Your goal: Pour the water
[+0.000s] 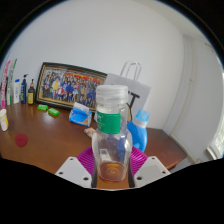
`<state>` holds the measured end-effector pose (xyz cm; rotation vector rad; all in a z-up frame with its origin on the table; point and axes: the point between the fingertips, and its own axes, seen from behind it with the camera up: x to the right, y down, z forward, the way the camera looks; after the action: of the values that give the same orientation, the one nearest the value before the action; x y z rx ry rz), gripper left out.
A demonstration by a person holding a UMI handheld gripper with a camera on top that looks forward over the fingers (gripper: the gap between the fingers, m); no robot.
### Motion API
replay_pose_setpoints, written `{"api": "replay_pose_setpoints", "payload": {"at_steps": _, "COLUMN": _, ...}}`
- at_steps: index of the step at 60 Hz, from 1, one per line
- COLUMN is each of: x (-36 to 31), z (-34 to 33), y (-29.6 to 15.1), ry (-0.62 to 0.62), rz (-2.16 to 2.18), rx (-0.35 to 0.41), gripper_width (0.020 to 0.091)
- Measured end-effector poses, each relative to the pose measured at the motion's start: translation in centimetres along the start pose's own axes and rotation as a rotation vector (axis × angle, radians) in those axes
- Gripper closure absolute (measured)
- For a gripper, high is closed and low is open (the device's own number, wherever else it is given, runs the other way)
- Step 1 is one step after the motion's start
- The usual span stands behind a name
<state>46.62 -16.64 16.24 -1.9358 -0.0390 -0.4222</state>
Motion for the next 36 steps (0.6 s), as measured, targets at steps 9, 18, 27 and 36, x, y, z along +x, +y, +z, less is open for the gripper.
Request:
{"api": "replay_pose_setpoints", "payload": {"at_steps": 9, "x": -4.6, "z": -2.0, "y": -8.9, "ry": 0.078, "rz": -0.267, "rx": 0.058, "gripper_width": 0.0685}}
{"api": "replay_pose_setpoints", "payload": {"at_steps": 18, "x": -12.8, "z": -3.6, "y": -16.7, "ry": 0.151, "rz": -0.586, "rx": 0.114, "gripper_width": 0.0686}}
{"api": "replay_pose_setpoints", "payload": {"at_steps": 27, "x": -23.3, "z": -4.6, "y": -20.1, "ry": 0.183, "rz": -0.923, "rx": 0.132, "gripper_width": 0.0686}}
{"api": "replay_pose_setpoints", "payload": {"at_steps": 36, "x": -33.7, "z": -4.8, "y": -19.2, "ry": 0.156, "rz": -1.251, "rx": 0.156, "gripper_width": 0.0686}}
